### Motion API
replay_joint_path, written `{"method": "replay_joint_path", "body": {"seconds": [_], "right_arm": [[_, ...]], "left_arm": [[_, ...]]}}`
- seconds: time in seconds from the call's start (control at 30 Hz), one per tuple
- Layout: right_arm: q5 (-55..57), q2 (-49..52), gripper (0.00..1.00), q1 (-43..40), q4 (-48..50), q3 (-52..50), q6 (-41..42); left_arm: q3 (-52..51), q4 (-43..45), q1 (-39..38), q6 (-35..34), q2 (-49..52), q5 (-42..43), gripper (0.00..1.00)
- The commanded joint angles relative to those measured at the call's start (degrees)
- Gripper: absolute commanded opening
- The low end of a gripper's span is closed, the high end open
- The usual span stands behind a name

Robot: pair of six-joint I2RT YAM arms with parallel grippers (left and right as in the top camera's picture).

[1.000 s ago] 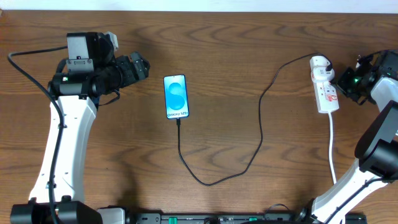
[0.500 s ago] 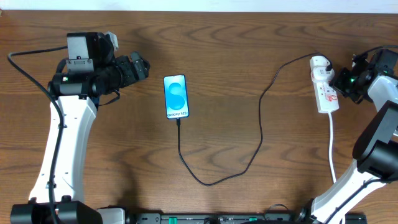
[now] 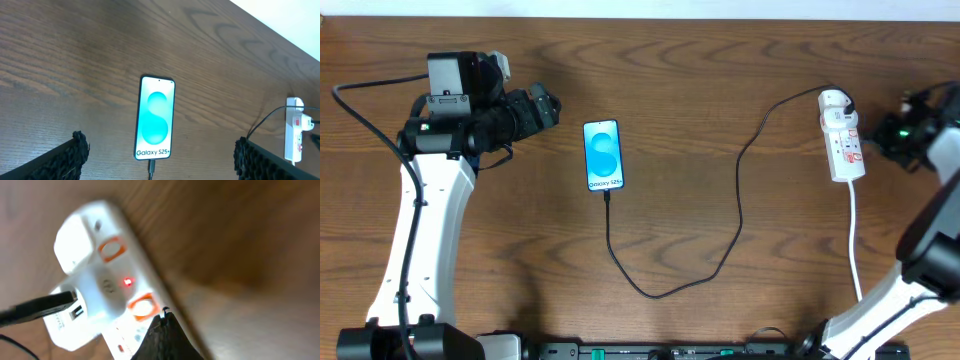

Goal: Plug charger to phone and switch on socket

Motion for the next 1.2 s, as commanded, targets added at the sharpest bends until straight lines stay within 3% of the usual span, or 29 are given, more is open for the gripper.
{"method": "replay_joint_path", "body": {"seconds": [0.0,0.27,0.47,0.87,1.17], "right_arm": [[-2.75,-7.98,0.01,-5.44,0.13,0.7,2.12],[-19.43,-18.91,0.01,-12.15,0.11,0.7,0.44],[-24.39,-28.74,0.01,-7.34,-3.04,0.7,-5.35],[9.66,-38.75,0.04,18.47,-21.38,0.68,-11.06],[14.36,-38.64,0.2,28.37,-26.71,0.52,-11.02]], "left_arm": [[0.33,-0.17,0.04,0.57,0.11,0.09,0.94],[0.33,-0.17,0.04,0.55,0.11,0.09,0.94],[0.33,-0.17,0.02,0.57,0.11,0.09,0.94],[0.33,-0.17,0.02,0.57,0.11,0.09,0.94],[0.33,-0.17,0.04,0.57,0.11,0.09,0.94]]}}
